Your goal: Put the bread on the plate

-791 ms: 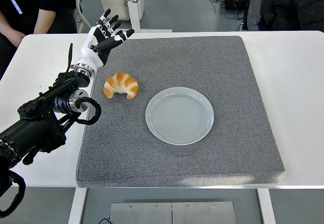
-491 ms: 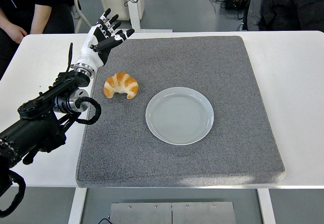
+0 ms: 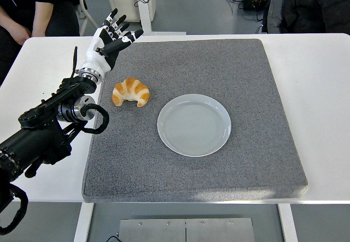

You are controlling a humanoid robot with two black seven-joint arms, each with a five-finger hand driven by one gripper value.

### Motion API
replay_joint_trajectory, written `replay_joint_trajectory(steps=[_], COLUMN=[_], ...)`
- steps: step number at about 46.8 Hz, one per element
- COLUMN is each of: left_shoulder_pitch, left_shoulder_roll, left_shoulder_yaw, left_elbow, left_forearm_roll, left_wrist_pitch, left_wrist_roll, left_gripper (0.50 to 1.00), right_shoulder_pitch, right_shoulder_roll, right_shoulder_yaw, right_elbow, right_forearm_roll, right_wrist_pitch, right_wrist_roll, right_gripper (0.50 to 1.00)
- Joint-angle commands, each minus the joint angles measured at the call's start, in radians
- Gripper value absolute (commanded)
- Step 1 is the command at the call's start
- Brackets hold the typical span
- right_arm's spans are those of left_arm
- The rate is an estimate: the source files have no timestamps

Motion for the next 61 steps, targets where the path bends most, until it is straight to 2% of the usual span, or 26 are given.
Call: replay_joint_trajectory(steps=[1,45,50,61], left_shoulder_pitch=[0.0,-0.009,-0.017,-0.056], left_shoulder_roll=[0.0,0.002,0.002,0.003], left_shoulder_yaw=[-0.002,-0.002,-0.005,0.0], left_elbow=[0.0,0.0,-0.002,-0.028], left_forearm_roll=[0.0,-0.002,-0.003,-0.005], left_wrist_pitch=[0.0,0.001,0.014,0.086], left_wrist_roll=[-0.001,0.007,0.028,0.123], left_gripper=[0.972,0.972,0.971,0.969], right_shoulder_pitch=[0.0,0.0,0.0,0.0], right_shoulder_roll=[0.0,0.0,0.0,0.0], right_shoulder_yaw=[0.0,0.0,0.0,0.0], right_elbow=[0.0,0.0,0.0,0.0], right_forearm_roll=[-0.001,0.001,0.001,-0.001], right_wrist_pitch=[0.0,0.0,0.0,0.0], right_wrist_roll=[0.0,0.0,0.0,0.0], right_gripper=[1.0,1.0,1.0,1.0])
